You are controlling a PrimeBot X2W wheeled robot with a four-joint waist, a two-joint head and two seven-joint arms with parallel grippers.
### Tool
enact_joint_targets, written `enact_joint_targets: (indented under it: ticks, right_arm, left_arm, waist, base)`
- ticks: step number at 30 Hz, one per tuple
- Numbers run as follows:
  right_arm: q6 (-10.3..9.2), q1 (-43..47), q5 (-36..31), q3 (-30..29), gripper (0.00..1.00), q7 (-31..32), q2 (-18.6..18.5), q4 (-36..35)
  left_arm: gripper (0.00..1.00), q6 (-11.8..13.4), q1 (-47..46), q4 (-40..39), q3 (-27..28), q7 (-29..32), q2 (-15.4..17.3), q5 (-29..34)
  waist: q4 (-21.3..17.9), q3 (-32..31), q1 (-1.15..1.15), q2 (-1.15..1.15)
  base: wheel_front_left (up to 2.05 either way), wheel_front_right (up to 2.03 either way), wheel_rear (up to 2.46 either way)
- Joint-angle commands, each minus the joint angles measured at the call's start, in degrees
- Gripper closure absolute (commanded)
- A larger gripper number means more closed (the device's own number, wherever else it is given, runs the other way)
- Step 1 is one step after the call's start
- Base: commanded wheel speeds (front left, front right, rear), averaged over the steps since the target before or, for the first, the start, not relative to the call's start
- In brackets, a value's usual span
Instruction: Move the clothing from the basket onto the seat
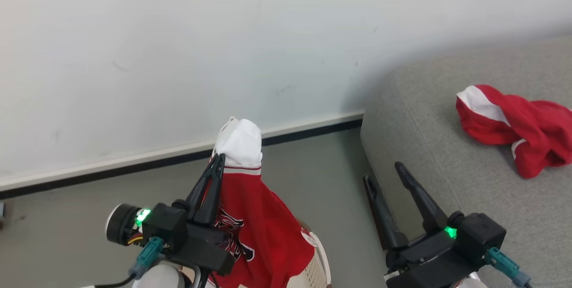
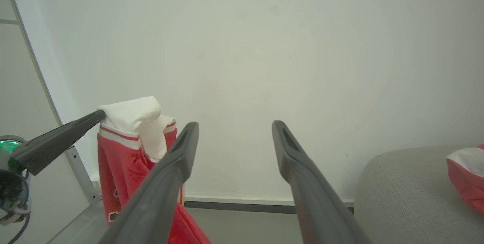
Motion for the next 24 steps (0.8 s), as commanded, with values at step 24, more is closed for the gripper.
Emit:
enact_joint_targets:
  ticks: [24]
  right_arm:
    - [-0.02,-2.85,-2.1,10.24,0.0,-0.1,0.06,3.68]
  left_arm:
    - [1.0,-4.27,-9.82,-1.14,-1.72,-0.23,-3.19,-2.99]
  waist:
    - [-5.11,-2.15,0.01,0.01]
  base:
    - [0.0,0.0,0.0]
